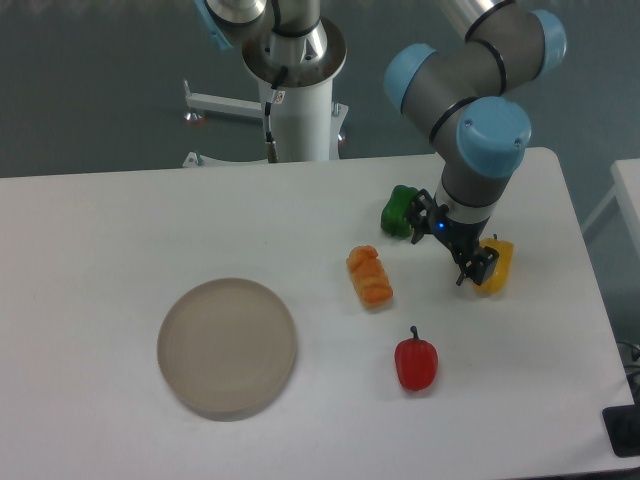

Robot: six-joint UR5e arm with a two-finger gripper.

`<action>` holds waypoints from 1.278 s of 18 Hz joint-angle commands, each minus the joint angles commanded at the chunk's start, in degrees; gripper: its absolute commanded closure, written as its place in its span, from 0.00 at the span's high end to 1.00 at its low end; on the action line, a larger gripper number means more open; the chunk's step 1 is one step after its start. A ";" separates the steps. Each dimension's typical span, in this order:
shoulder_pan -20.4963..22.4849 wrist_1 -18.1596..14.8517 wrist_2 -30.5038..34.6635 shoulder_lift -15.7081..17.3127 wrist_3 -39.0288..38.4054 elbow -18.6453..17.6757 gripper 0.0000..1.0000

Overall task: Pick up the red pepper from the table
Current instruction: 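Move the gripper over the red pepper and lower it around it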

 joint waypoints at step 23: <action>-5.45 7.65 0.79 -16.61 -38.51 12.22 1.00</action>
